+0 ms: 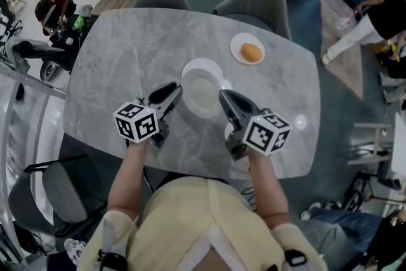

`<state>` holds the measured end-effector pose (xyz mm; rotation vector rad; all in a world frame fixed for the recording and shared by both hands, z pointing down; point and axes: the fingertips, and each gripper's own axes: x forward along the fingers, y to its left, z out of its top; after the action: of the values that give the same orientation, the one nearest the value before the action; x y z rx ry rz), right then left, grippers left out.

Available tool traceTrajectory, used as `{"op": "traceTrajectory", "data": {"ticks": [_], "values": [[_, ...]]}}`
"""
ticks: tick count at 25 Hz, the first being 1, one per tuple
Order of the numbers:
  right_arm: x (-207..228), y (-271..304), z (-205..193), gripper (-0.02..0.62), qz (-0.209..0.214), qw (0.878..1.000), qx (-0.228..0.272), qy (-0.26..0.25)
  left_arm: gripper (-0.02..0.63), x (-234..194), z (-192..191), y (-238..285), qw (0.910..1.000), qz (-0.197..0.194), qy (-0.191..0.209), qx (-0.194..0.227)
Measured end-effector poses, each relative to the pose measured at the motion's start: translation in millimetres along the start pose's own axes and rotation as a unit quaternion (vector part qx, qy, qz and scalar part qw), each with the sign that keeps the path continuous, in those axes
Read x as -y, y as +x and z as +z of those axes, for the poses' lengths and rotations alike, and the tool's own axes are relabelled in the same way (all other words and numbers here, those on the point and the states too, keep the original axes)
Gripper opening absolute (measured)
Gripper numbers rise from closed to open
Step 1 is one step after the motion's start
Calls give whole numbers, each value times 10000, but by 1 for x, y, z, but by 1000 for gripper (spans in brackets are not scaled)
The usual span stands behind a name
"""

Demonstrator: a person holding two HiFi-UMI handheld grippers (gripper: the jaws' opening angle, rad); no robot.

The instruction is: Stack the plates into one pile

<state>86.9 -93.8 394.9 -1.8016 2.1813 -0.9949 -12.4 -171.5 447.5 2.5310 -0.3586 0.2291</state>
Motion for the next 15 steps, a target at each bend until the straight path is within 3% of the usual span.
{"op": "traceTrajectory", "data": {"ticks": [2, 6, 9, 12, 15], "values": [[10, 2, 2, 14, -55, 10000, 15, -3, 46, 1, 7, 5, 9999, 30, 119, 78], [18, 6, 11, 12, 92, 9996, 99, 242, 43, -6, 9, 17, 9983, 334, 484, -1], [19, 11, 18, 12, 162, 9996, 89, 223, 43, -9, 4, 28, 9986, 296, 437, -72], [20, 15, 21, 12, 281, 9988, 129, 380, 140, -13, 0, 41, 9994, 218, 258, -73], [16, 21, 29, 12, 488, 9977, 150, 453, 161, -18, 1, 51, 9999, 128, 60, -17]]}}
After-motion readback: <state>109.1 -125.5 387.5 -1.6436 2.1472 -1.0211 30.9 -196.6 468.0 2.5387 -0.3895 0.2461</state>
